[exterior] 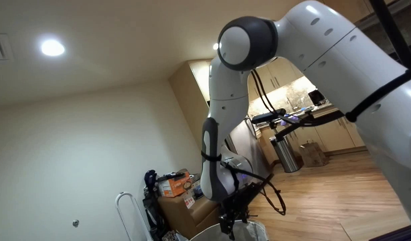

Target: Take the underwear out of the laundry bag and put it on the sofa

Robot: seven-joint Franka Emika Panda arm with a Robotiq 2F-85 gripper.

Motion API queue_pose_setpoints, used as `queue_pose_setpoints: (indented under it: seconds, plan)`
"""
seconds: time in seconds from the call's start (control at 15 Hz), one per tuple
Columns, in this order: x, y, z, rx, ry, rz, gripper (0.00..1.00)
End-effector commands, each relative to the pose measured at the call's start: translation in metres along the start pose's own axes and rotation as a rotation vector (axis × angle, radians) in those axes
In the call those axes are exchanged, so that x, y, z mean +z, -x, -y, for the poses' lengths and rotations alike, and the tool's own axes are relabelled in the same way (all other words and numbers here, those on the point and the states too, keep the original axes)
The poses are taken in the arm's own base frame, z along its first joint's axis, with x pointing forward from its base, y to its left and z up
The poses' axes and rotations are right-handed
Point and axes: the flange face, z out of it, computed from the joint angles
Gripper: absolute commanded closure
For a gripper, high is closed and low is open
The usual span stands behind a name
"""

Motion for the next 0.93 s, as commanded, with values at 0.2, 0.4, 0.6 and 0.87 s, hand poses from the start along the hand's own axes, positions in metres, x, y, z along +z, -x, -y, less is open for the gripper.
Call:
queue_pose_setpoints:
  seconds: [0.2,0.4,0.6,0.87]
  plan:
    - [0.087,-0.019,-0.009,-0.04,0.117,0.135,0.0]
    - [0.112,-0.03,0.005,-0.123,0.085,0.106,0.0]
    - [0.128,-0.039,0.017,-0.142,0.068,0.109,0.0]
    - [0.151,-0.043,0.018,-0.126,0.067,0.15,0.29]
